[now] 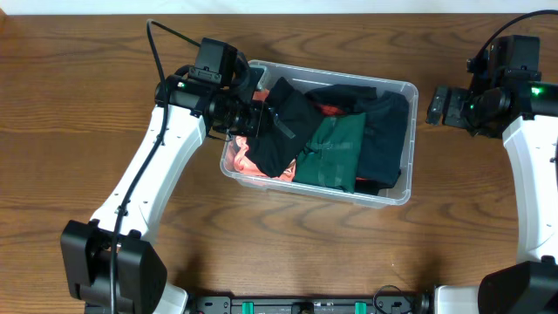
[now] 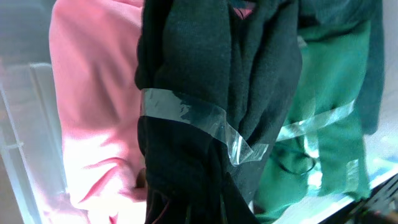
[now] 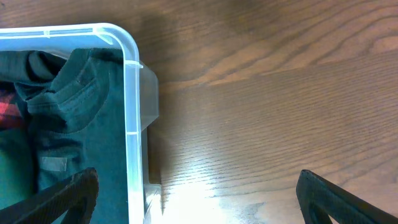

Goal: Pack container
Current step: 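Place the black garment on top of the pink shirt in the box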

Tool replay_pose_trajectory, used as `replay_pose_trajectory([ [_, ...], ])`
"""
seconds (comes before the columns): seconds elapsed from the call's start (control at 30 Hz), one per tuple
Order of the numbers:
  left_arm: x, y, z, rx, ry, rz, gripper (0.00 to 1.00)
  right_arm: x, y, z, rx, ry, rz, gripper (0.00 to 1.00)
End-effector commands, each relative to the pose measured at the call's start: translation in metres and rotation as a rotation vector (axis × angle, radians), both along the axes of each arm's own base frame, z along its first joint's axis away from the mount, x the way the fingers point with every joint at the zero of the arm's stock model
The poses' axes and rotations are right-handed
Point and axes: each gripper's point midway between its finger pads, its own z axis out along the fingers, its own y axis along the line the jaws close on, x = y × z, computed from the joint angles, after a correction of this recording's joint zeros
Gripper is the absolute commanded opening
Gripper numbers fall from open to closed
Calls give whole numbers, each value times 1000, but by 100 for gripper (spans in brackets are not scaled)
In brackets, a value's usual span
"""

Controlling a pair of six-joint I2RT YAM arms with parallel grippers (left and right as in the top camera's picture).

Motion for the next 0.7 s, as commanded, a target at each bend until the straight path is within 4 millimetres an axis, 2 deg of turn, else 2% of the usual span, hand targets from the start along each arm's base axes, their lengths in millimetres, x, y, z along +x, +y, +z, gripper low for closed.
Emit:
replay_pose_trajectory([
  [0.0,1,-3,5,-51,73,136,6,-1,1,3,-3,-10,14,99],
  [0.13,1,-3,5,-98,178,308,6,-1,1,3,-2,-9,14,99],
  [0.5,13,5,-1,-120,271,572,6,-1,1,3,-3,-9,14,99],
  [0.6,10,7,-7,-115,302,615,6,-1,1,3,-3,-9,14,99],
  [0.67,6,14,-19,-89,328,669,6,-1,1,3,-3,-9,14,99],
])
